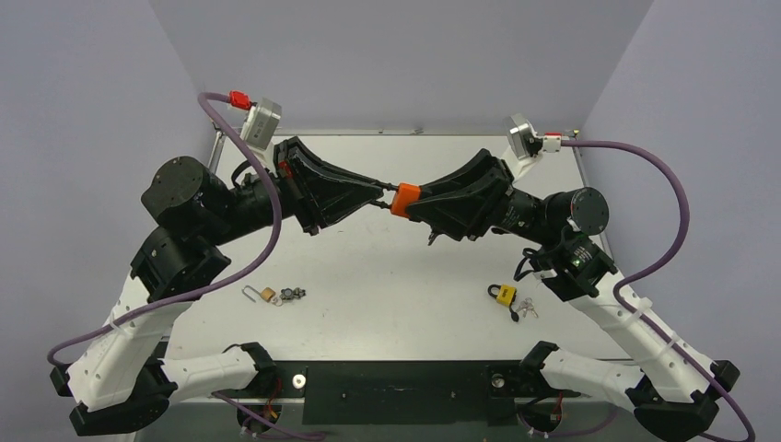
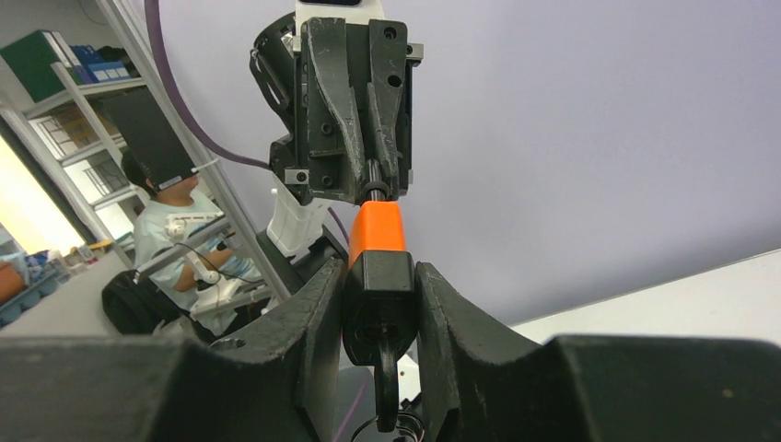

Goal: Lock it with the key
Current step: Lock the lock.

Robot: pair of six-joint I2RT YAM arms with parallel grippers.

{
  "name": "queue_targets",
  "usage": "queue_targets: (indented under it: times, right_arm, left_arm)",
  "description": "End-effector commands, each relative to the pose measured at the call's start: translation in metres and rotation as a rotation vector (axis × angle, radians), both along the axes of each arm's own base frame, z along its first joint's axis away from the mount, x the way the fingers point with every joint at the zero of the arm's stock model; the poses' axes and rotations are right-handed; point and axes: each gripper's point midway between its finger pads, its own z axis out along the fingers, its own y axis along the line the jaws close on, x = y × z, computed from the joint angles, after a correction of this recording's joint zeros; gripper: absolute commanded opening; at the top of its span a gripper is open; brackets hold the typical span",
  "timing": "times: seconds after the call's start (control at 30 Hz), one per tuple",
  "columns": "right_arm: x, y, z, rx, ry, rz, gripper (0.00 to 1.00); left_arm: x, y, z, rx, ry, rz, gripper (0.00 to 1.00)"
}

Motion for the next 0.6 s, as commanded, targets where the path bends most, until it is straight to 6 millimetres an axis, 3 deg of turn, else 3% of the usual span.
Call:
queue_targets:
  times: [0.0,0.37,0.57]
  right_arm:
    - [-0.019,-0.001,0.02,0.09,-0.023,0.082,0.0]
    - [-0.008,0.005,0.016,0.092,0.017,0.061,0.0]
    - [0.014,0.019,-0.001,-0.026,0.045,-0.095,0.0]
  left_arm:
    - [0.005,-0.011,-0.005,-0.023,-0.026,-0.027,0.0]
    - [0.0,-0.019,-0.027,0.005,0.005,-0.09,0.0]
    - [0.002,-0.028,-0.045,-0.011,0.093,-0.107,0.0]
